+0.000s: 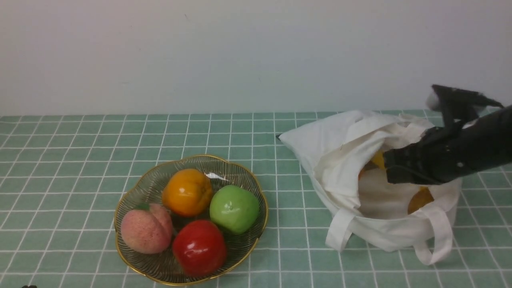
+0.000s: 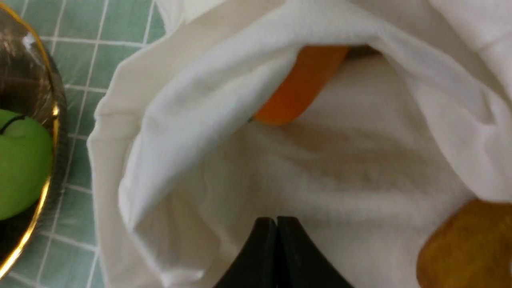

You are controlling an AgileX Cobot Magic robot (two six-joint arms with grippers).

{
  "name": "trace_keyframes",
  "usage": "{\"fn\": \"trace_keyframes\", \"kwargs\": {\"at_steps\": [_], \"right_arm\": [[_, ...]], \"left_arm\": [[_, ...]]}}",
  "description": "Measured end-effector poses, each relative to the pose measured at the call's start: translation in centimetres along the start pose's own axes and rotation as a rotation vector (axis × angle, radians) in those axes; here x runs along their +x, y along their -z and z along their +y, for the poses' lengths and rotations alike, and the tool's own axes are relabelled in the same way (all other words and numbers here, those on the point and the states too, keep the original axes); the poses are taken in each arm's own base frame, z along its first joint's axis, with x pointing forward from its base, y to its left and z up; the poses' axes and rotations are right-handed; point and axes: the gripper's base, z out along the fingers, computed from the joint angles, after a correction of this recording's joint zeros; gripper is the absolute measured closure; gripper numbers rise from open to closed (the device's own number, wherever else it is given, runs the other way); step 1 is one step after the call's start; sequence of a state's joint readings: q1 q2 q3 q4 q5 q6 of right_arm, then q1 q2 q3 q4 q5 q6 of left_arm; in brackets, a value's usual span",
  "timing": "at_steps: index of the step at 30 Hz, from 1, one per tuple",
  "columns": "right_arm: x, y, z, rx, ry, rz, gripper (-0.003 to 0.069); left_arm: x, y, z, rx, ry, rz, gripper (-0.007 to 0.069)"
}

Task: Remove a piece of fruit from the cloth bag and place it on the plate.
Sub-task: Use the right arm to grab a mango from the bag

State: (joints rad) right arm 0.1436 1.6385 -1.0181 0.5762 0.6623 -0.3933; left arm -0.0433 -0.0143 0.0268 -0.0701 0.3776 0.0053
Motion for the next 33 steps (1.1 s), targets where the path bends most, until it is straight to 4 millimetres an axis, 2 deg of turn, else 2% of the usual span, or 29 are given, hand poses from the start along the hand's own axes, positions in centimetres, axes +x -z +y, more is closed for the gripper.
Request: {"fn": "trace_keyframes", "kwargs": {"at_steps": [5,11,15,16,17,18,20,23,27,33], "right_arm": [[-1.4,-3.4,-0.2,0.026,-0.003,-0.029,0.0661],[-3.1,-5.3,-0.7,0.04,-0.051,-0.096,0.0596],[-4.4,-6.9,-0.9,0.027,-0.071,-0.096,0.0434],[-4.7,-7.1,-0.8,0.018,-0.076,-0.092,0.0368],[-4.6,-7.2,-0.8,0.018,-0.077,-0.089,0.0368],[-5.0,-7.5,-0.7,0.007,-0.078,-0.08,0.0293],[-4.9,-7.8,-0.7,-0.004,-0.081,-0.057,0.0209],[-4.7,-7.9,-0.6,-0.018,-0.088,-0.018,0.0127],[-4.2,-7.9,-0.7,-0.003,-0.081,0.038,0.0095],[-4.0,-7.9,-1.3,0.06,-0.08,0.06,0.0092]], "left_arm": [[0.0,0.0,0.0,0.0,0.0,0.0,0.0632],[0.0,0.0,0.0,0.0,0.0,0.0,0.0632],[0.0,0.0,0.0,0.0,0.0,0.0,0.0632],[0.0,0.0,0.0,0.0,0.0,0.0,0.0632],[0.0,0.0,0.0,0.0,0.0,0.0,0.0632],[0.0,0.0,0.0,0.0,0.0,0.0,0.0632],[0.0,0.0,0.0,0.0,0.0,0.0,0.0632],[0.0,0.0,0.0,0.0,0.0,0.0,0.0632],[0.0,0.0,0.0,0.0,0.0,0.0,0.0632],[0.0,0.0,0.0,0.0,0.0,0.0,0.0632]]}}
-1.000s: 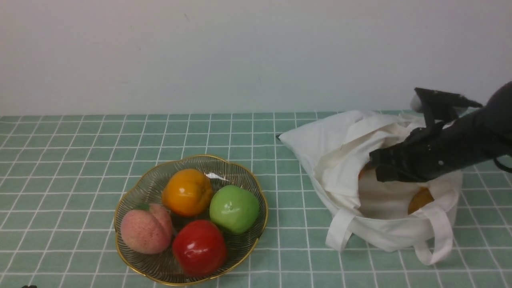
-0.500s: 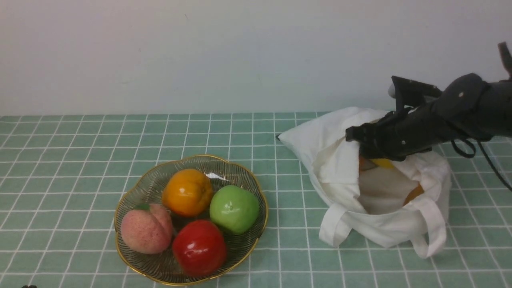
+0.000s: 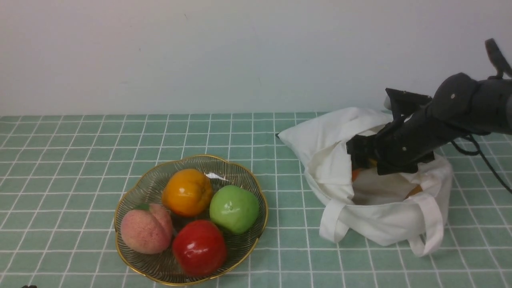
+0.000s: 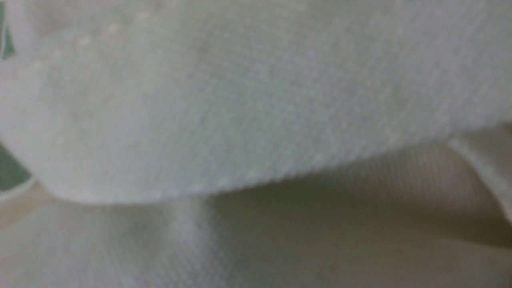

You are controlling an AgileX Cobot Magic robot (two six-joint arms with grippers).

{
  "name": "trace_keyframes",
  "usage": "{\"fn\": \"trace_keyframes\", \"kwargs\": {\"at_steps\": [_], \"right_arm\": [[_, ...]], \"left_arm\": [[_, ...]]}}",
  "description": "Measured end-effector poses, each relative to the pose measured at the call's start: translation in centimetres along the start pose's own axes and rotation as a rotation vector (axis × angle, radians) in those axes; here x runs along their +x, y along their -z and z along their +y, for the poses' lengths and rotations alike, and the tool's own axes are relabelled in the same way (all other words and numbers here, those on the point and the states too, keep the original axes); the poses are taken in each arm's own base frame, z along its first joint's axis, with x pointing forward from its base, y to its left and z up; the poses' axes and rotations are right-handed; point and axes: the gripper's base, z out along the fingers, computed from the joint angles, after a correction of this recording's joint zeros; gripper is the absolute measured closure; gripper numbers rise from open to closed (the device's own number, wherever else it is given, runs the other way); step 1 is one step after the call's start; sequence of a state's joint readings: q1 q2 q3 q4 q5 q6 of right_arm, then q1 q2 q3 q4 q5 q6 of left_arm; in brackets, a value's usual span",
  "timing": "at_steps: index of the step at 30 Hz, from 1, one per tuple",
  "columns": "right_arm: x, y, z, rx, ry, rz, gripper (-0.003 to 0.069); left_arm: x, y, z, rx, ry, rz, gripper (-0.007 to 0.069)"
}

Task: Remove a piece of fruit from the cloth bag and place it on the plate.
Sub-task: Use the right arm to grab a mango from the bag

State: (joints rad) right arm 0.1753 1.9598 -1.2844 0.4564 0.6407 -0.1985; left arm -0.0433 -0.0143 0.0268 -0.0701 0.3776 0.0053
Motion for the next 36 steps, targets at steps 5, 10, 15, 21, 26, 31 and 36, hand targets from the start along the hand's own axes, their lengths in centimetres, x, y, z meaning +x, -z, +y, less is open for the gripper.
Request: {"fn": "trace_keyframes", "kwargs": {"at_steps": [5,10,15,21,26,31,36], "right_arm": [[-0.3,0.0,0.1,-0.007,-0.049,-0.029,0.0092],[-0.6,-0.1,0.5,-0.058,-0.087,-0.069,0.0091],[-0.7,-1.1,0.4,-0.075,-0.115,-0.086,0.0091],[-0.7,-2.3,0.1,-0.073,-0.156,-0.097,0.009],[-0.7,-3.4,-0.1,-0.077,-0.186,-0.101,0.009],[-0.5,-4.3,-0.3,-0.073,-0.196,-0.097,0.0151],[-0.5,-4.1,-0.3,-0.07,-0.161,-0.084,0.0151]], "left_arm": [[0.0,0.0,0.0,0.0,0.0,0.0,0.0632],[0.0,0.0,0.0,0.0,0.0,0.0,0.0632],[0.0,0.0,0.0,0.0,0.0,0.0,0.0632],[0.0,0.0,0.0,0.0,0.0,0.0,0.0632],[0.0,0.0,0.0,0.0,0.0,0.0,0.0632],[0.0,0.0,0.0,0.0,0.0,0.0,0.0632],[0.0,0.0,0.0,0.0,0.0,0.0,0.0632]]}}
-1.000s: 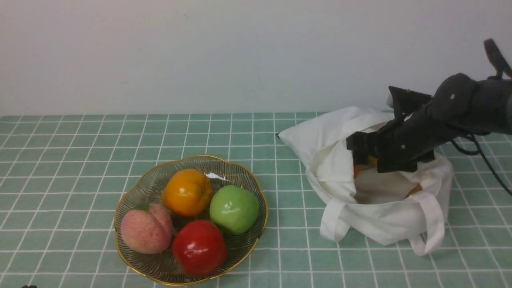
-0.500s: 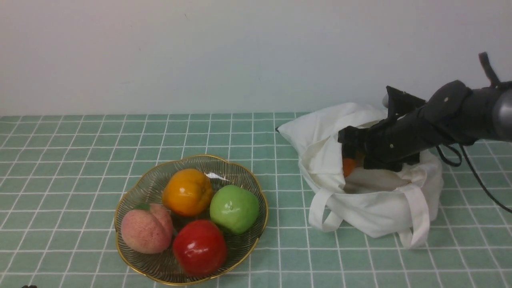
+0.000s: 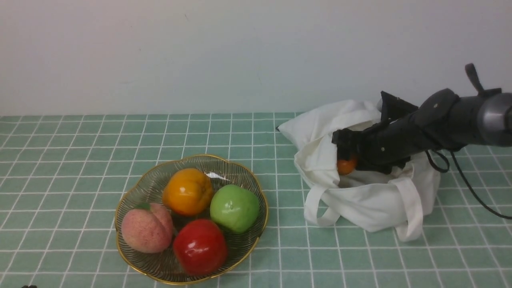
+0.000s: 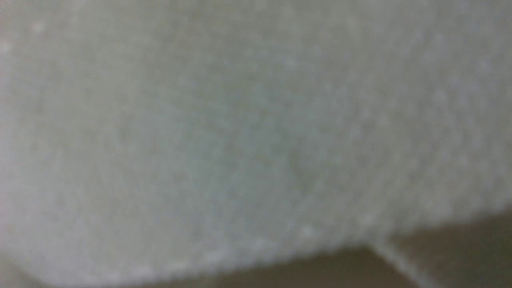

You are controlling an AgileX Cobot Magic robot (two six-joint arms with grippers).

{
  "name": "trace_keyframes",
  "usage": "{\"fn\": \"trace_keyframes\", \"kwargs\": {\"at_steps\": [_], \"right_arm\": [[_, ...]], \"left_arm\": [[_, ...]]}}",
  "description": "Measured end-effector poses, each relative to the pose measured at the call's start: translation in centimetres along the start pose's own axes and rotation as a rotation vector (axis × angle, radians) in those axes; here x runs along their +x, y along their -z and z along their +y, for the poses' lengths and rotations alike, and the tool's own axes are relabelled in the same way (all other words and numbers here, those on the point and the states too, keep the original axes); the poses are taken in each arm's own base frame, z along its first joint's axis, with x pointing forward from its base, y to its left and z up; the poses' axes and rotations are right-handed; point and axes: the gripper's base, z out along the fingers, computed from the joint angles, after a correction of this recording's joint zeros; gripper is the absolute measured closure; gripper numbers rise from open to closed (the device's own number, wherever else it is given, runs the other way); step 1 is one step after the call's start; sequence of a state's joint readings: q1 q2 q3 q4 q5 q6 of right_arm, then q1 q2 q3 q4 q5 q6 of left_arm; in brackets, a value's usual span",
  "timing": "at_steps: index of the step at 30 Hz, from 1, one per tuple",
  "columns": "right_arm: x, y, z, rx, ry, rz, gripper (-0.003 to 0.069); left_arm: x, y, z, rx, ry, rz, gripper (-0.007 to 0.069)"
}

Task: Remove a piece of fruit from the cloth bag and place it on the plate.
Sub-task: Use the right arm to grab a mango from the bag

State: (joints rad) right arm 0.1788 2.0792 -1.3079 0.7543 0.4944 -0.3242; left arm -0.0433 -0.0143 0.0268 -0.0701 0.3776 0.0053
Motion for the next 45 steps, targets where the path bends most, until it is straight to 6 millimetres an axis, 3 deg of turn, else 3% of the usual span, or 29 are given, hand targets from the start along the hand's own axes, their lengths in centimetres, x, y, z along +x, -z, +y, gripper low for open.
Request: {"fn": "trace_keyframes", "kwargs": {"at_steps": [4,15,21,32,40,45], "right_arm": [[0.2,1.4,0.1,0.001,0.079,0.059,0.0151],[1.0,11.2,2.4,0.046,0.252,0.231,0.0151],[1.6,13.8,1.7,0.181,0.269,0.301,0.0151],[2.0,14.5,1.1,0.259,0.27,0.35,0.0151],[2.2,11.5,0.1,0.27,0.253,0.411,0.016],[2.4,10.9,-0.1,0.273,0.25,0.428,0.0164]], "left_arm": [[0.0,0.0,0.0,0.0,0.0,0.0,0.0632],[0.0,0.0,0.0,0.0,0.0,0.0,0.0632],[0.0,0.0,0.0,0.0,0.0,0.0,0.0632],[0.0,0.0,0.0,0.0,0.0,0.0,0.0632],[0.0,0.0,0.0,0.0,0.0,0.0,0.0632],[0.0,0.0,0.0,0.0,0.0,0.0,0.0632]]}}
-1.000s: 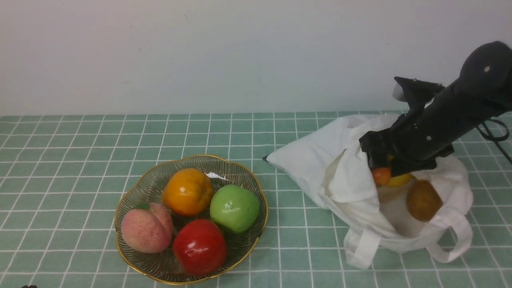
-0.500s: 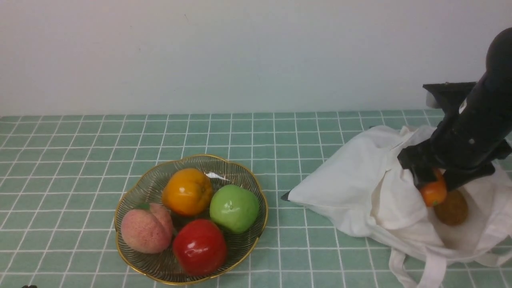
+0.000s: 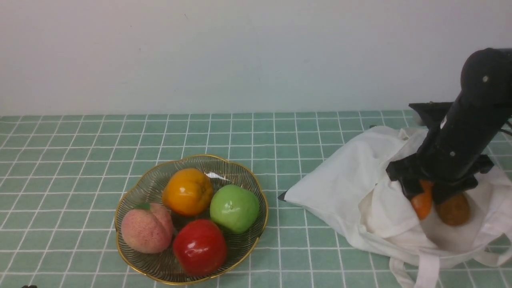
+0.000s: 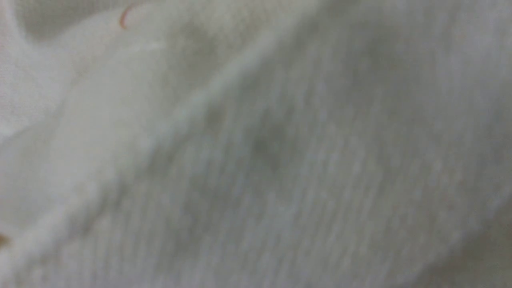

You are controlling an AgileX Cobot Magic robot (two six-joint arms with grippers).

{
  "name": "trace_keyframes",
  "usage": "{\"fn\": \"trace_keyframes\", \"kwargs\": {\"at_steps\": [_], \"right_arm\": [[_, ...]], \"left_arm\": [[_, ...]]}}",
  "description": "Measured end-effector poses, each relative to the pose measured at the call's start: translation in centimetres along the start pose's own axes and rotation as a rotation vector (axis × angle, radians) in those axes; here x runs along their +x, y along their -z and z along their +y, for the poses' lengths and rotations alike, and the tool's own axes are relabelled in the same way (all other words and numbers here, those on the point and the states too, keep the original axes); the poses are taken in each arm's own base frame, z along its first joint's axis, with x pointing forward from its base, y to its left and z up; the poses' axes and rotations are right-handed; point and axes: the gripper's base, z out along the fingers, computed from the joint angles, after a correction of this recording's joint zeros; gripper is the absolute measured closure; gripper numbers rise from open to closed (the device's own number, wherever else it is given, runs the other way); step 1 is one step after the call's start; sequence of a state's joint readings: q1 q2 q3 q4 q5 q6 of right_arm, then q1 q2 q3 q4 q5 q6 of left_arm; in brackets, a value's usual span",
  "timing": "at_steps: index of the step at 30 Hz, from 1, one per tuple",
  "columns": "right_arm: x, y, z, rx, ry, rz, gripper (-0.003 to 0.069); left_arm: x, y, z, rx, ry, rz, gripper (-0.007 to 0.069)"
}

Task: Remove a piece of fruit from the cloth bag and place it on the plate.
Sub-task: Use the right arm to grab a mango from the bag

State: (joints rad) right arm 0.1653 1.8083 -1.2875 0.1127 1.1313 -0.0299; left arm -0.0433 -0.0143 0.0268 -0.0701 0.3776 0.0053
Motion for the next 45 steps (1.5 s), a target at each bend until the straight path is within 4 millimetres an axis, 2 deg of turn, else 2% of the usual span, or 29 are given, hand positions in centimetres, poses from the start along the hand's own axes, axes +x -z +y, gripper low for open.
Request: {"fn": "trace_keyframes", "kwargs": {"at_steps": [5,9,11,13,18,21,23,28,34,39,45], "right_arm": [[-0.5,0.0,-0.1,0.012,0.004,-0.049,0.0086],[-0.8,-0.2,-0.2,0.023,-0.016,-0.079,0.0062],[-0.9,-0.5,-0.3,0.033,-0.01,-0.077,0.0074],[-0.8,-0.6,-0.5,0.048,-0.007,-0.065,0.0118],[-0.3,0.0,-1.0,0.108,0.001,-0.03,0.0125],[0.2,1.2,-1.1,0.132,-0.007,-0.028,0.0125],[1.0,3.2,-1.0,0.137,-0.015,-0.051,0.0125],[2.2,5.9,-0.8,0.138,-0.021,-0.078,0.0125],[2.9,7.5,-0.7,0.129,-0.059,-0.116,0.0125],[3.2,6.5,-0.4,0.089,-0.059,-0.081,0.0125],[4.1,2.7,-0.7,0.1,-0.051,0.051,0.0125]], "left_arm": [[0.0,0.0,0.0,0.0,0.0,0.0,0.0632],[0.0,0.0,0.0,0.0,0.0,0.0,0.0632],[0.0,0.0,0.0,0.0,0.0,0.0,0.0632],[0.0,0.0,0.0,0.0,0.0,0.0,0.0632],[0.0,0.0,0.0,0.0,0.0,0.0,0.0632],[0.0,0.0,0.0,0.0,0.0,0.0,0.0632],[0.0,0.0,0.0,0.0,0.0,0.0,0.0632],[0.0,0.0,0.0,0.0,0.0,0.0,0.0632],[0.0,0.0,0.0,0.0,0.0,0.0,0.0632],[0.0,0.0,0.0,0.0,0.0,0.0,0.0632],[0.0,0.0,0.0,0.0,0.0,0.0,0.0632]]}}
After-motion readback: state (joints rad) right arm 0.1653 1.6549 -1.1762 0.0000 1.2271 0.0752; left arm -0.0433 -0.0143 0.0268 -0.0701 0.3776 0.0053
